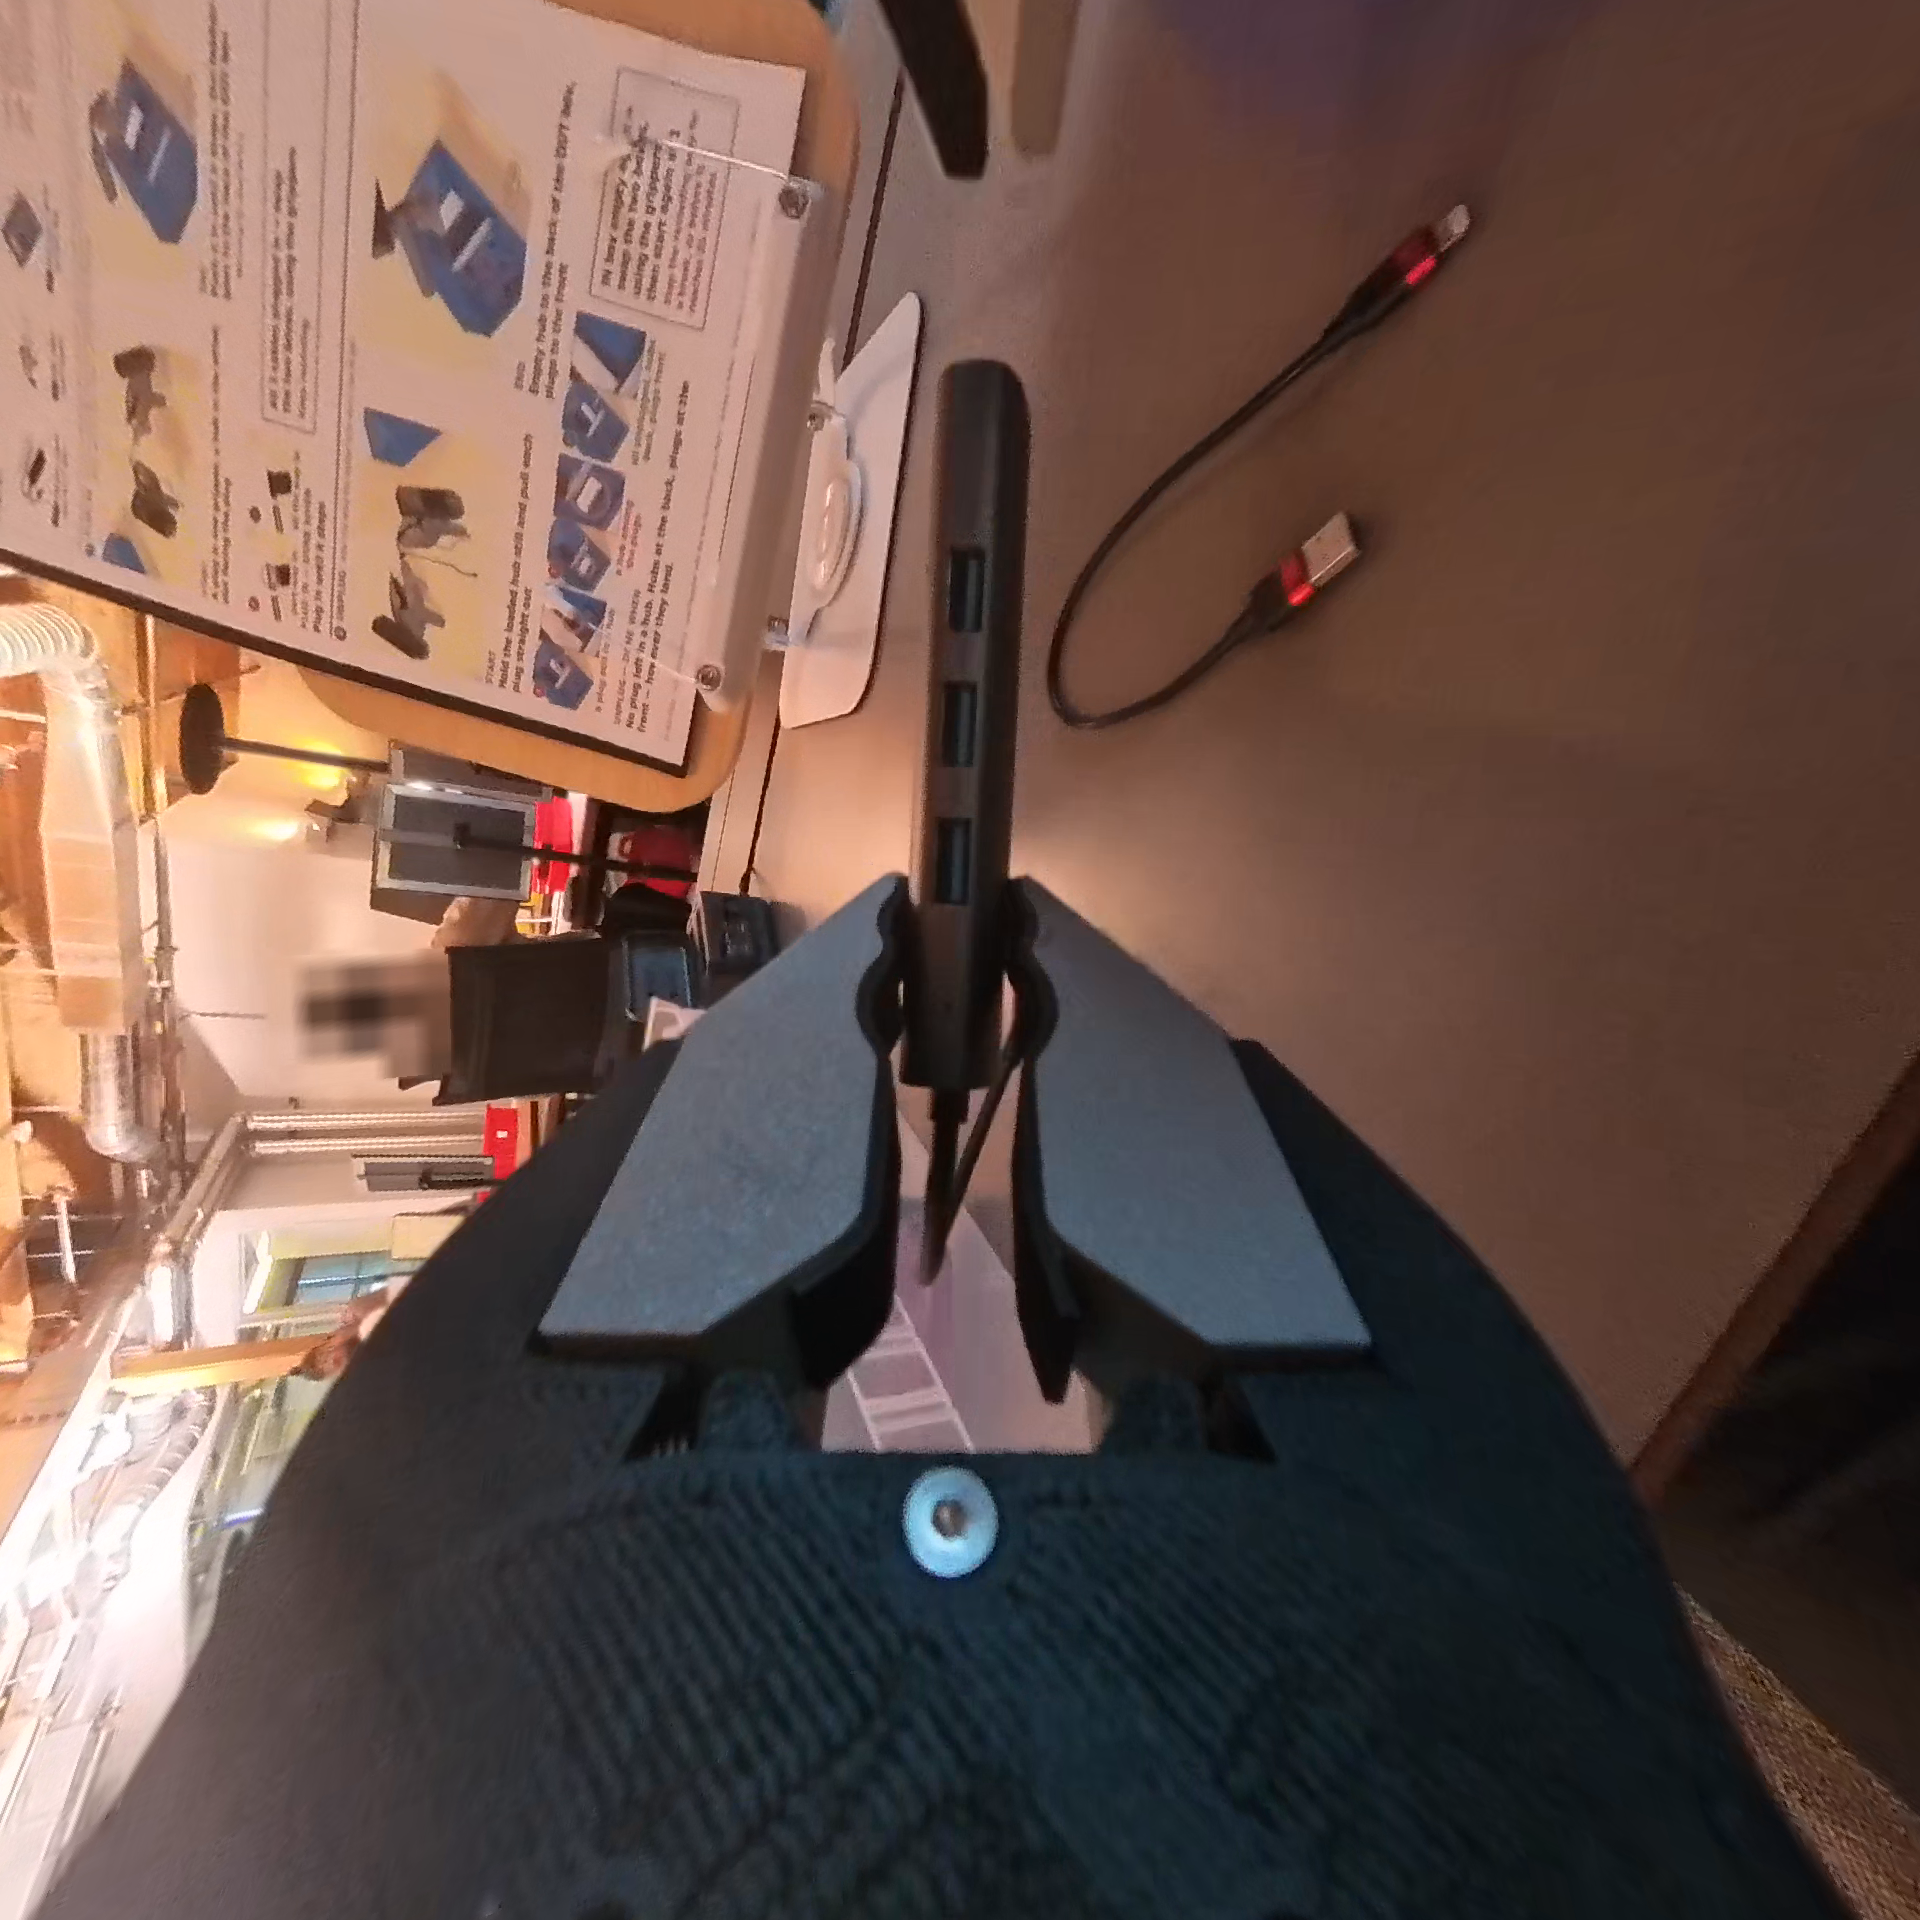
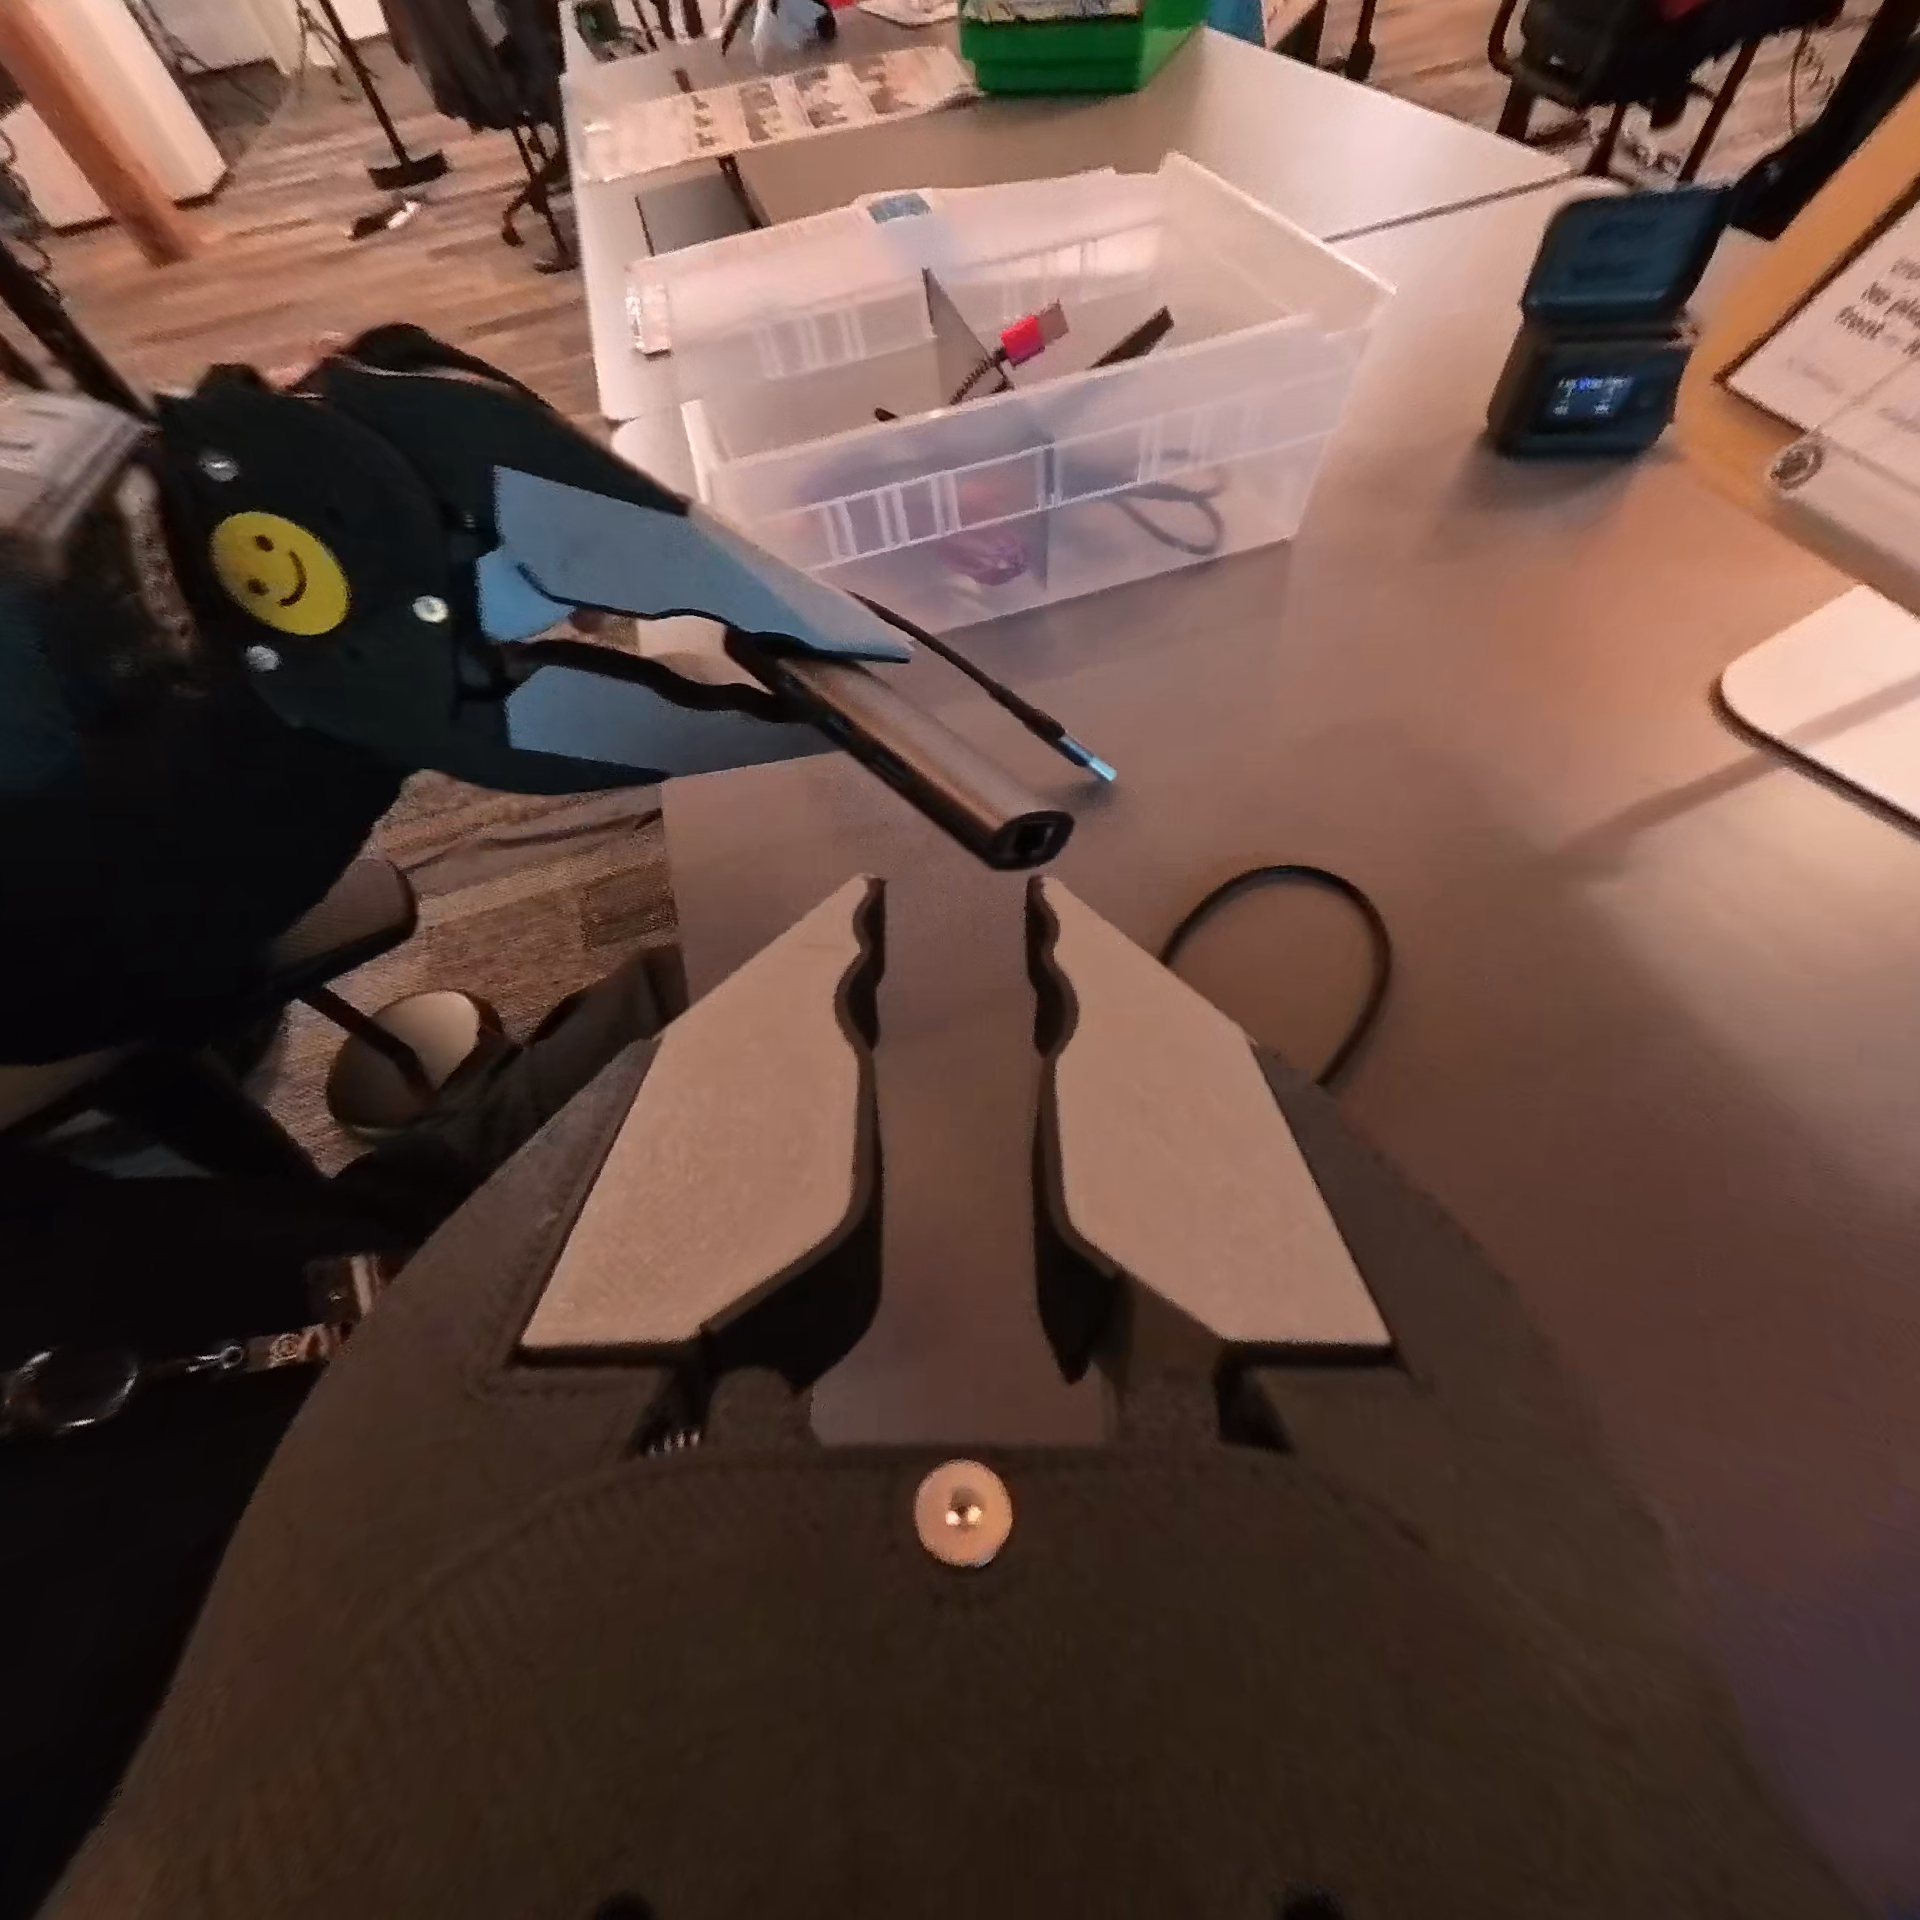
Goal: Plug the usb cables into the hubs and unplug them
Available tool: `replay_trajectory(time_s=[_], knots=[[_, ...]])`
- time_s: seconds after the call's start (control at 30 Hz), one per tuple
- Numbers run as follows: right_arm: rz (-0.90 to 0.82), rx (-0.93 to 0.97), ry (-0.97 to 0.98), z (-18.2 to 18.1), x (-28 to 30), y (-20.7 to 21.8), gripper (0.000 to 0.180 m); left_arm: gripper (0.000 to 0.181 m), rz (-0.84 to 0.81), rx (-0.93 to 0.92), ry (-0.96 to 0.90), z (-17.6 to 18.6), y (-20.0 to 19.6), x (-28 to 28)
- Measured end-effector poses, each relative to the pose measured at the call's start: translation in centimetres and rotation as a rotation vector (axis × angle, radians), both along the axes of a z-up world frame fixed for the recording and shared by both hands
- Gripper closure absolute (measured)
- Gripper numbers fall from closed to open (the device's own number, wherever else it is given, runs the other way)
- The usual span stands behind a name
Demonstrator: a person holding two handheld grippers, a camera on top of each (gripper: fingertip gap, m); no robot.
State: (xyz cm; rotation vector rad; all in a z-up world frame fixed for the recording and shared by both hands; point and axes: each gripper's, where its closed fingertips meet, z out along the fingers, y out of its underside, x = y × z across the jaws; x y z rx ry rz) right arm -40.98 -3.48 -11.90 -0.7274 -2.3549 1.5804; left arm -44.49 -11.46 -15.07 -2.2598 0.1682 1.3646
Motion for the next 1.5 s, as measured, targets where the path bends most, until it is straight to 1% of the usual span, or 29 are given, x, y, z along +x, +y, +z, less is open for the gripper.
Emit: replay_trajectory(time_s=[0.1,0.13,0.2,0.3,0.37,0.43,0.57,0.7,0.87,0.93,0.97,1.1,1.23,1.3,1.43,1.47,1.5], knots=[[0.036,0.028,0.084,0.5,0.7,-0.9,0.143,0.166,-0.004,0.006,-0.003,0.1,-0.1,0.0],[0.032,0.054,0.114,0.3,0.6,-1.2,0.137,0.166,-0.009,0.009,-0.002,0.3,0.0,0.2],[0.018,0.117,0.16,-0.4,0.4,-1.6,0.117,0.166,-0.01,0.015,-0.006,0.5,0.3,0.5],[-0.019,0.209,0.213,-1.5,-0.2,-1.6,0.123,0.166,-0.004,0.003,0.019,1.0,0.5,0.9],[-0.058,0.236,0.242,-1.7,-0.9,-1.4,0.134,0.166,-0.006,0.0,0.031,1.3,0.7,1.2],[-0.056,0.234,0.254,-1.8,-0.9,-1.5,0.145,0.166,0.006,-0.001,0.052,1.7,0.8,1.2],[-0.074,0.23,0.229,-2.1,-1.3,-1.1,0.146,0.166,0.074,-0.006,0.107,2.4,0.1,0.3],[-0.073,0.186,0.225,-1.5,-1.1,-1.2,0.145,0.167,0.092,-0.01,0.112,2.3,-0.2,-0.1],[-0.088,0.172,0.262,-1.0,-1.4,-1.5,0.132,0.167,0.074,-0.015,0.114,2.3,-0.1,0.1],[-0.047,0.168,0.292,-0.9,-0.8,-2.1,0.112,0.167,0.056,-0.033,0.113,2.0,-0.1,0.3],[-0.022,0.174,0.314,-0.8,-0.4,-2.4,0.106,0.167,0.042,-0.047,0.109,1.8,0.0,0.5],[-0.017,0.27,0.427,-0.5,0.1,-2.4,0.099,0.166,-0.012,-0.087,0.104,1.2,0.0,1.1],[0.03,0.363,0.491,-1.1,1.0,-3.0,0.101,0.166,-0.076,-0.118,0.088,0.6,0.2,2.0],[0.042,0.432,0.523,-1.9,1.1,-3.2,0.108,0.166,-0.102,-0.121,0.08,0.5,0.3,2.6],[-0.022,0.58,0.672,-2.2,0.2,-3.0,0.139,0.166,-0.165,-0.08,0.065,1.1,1.2,3.9],[-0.028,0.603,0.701,-2.2,0.2,-2.9,0.152,0.166,-0.175,-0.067,0.069,1.3,1.4,4.2],[-0.028,0.618,0.725,-2.2,0.1,-3.0,0.16,0.166,-0.175,-0.064,0.076,1.6,1.5,4.3]])
